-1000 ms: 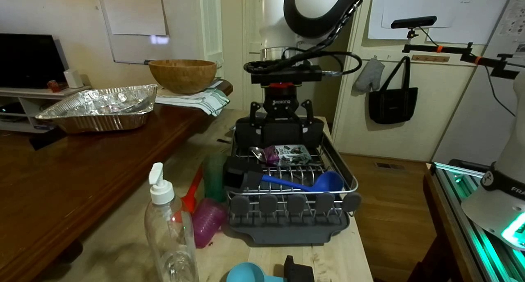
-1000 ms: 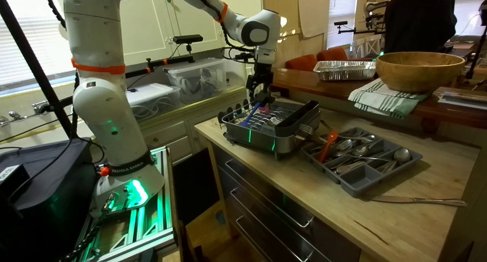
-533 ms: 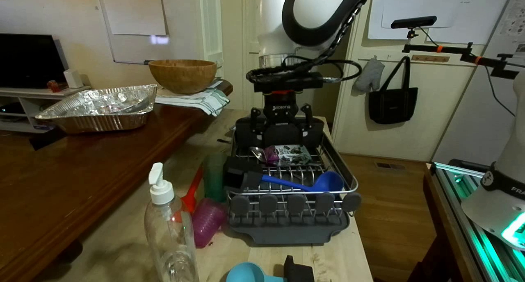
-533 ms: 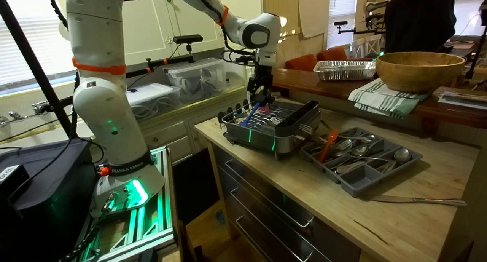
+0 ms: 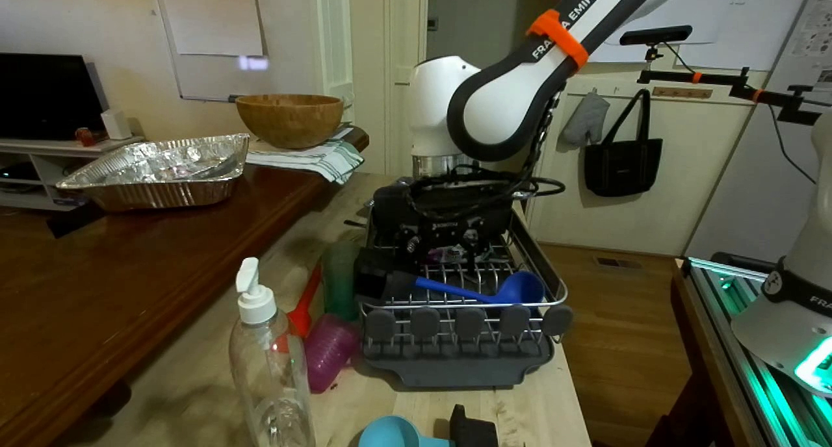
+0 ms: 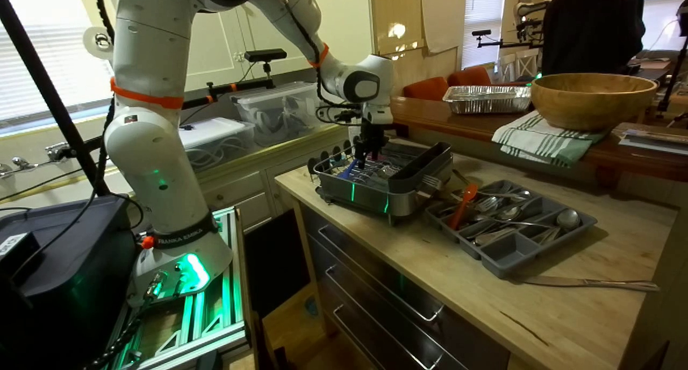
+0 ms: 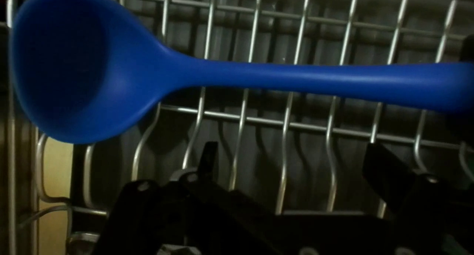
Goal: Turn the dish rack to the left
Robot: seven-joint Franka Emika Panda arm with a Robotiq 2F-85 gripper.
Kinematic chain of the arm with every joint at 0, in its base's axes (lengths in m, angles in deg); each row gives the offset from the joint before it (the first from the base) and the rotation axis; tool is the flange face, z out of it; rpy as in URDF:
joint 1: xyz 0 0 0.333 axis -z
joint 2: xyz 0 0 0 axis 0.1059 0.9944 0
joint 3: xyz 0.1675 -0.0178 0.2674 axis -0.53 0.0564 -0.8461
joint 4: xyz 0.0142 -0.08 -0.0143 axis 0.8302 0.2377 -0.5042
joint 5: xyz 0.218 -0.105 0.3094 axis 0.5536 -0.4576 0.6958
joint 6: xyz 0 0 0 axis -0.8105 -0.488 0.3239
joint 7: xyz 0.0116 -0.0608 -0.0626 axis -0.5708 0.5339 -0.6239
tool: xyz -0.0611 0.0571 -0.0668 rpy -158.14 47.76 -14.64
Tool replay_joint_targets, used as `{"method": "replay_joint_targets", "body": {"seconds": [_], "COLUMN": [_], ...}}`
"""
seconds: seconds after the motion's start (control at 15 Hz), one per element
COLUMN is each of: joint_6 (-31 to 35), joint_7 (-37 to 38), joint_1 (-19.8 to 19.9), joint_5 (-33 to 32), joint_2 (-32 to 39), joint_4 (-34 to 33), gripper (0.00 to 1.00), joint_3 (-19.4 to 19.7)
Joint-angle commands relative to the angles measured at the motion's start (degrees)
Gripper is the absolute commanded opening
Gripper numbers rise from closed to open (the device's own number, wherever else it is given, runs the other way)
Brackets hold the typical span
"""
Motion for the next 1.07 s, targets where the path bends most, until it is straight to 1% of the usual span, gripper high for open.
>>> {"method": "replay_joint_targets", "body": {"seconds": [0.0,0.2,0.47,0.53,0.73,1.0], "joint_6": [5.3,7.1,7.2,6.9,6.7,7.0], "joint_7": [-0.7,-0.4,-0.9,-1.3,-2.5,-4.2], "joint_1": [-0.8,-0.9,-0.9,-1.0,-1.2,-1.2], "joint_5": [0.3,-0.1,-0.2,-0.4,0.0,1.0], "joint_2": [2.0,2.7,3.7,3.9,3.9,3.5], "joint_4": [0.9,1.0,-0.9,-1.3,-1.3,-0.7], "gripper": [1.0,1.0,1.0,0.94,0.99,1.0], "joint_3": [1.8,3.2,4.0,4.0,3.5,2.9]}}
